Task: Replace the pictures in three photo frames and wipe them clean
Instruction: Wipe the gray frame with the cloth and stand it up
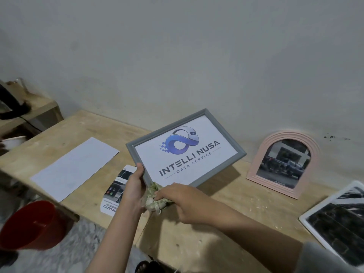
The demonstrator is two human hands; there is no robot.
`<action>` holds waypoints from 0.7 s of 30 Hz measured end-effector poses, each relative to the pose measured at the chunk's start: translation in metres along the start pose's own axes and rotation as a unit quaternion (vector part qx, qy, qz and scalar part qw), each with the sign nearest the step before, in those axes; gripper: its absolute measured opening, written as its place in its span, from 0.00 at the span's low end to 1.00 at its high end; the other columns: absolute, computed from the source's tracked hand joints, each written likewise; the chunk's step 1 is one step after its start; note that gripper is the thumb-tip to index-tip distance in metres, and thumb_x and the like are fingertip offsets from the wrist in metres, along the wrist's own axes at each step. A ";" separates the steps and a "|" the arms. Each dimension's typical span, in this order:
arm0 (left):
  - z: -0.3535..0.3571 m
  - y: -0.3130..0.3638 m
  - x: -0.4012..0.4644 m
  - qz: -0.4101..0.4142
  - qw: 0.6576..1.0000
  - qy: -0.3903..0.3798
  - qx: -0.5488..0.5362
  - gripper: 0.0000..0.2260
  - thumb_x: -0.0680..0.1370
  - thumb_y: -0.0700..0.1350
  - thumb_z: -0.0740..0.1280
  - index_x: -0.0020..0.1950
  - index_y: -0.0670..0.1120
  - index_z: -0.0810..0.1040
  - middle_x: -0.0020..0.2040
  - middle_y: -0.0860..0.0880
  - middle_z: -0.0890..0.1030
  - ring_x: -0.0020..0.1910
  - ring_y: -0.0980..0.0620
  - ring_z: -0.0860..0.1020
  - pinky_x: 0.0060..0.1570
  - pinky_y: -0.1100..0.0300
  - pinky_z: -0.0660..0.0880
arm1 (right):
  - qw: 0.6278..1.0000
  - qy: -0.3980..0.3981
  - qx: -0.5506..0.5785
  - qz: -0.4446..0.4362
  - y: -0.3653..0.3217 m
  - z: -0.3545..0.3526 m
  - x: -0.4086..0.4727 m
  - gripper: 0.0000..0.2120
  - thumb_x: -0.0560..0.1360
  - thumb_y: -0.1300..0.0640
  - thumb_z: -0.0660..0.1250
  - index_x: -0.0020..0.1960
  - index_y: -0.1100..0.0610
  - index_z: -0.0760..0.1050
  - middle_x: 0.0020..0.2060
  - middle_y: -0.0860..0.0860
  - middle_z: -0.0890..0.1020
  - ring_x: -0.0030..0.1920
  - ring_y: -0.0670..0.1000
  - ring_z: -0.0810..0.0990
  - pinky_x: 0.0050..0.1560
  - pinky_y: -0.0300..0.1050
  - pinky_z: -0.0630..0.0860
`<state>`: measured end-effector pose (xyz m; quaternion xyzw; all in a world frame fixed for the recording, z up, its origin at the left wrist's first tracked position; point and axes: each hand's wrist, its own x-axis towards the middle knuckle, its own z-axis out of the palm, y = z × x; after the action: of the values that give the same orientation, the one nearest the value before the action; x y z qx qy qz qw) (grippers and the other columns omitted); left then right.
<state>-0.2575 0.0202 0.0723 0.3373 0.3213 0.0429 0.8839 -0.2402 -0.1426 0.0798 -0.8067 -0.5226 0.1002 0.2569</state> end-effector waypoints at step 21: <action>-0.114 0.159 0.080 0.209 0.912 0.311 0.168 0.14 0.81 0.50 0.60 0.35 0.48 0.71 0.37 0.51 0.74 0.45 0.48 0.73 0.49 0.54 0.70 | 0.967 0.073 0.021 0.242 0.101 -0.015 0.146 0.21 0.76 0.64 0.63 0.68 0.58 0.71 0.62 0.54 0.77 0.63 0.54 0.75 0.60 0.36 0.67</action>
<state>-0.2399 0.2303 0.0643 0.5101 0.5041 0.2748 0.6405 -0.0904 -0.0490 0.0563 -0.9086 -0.2899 0.1114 0.2791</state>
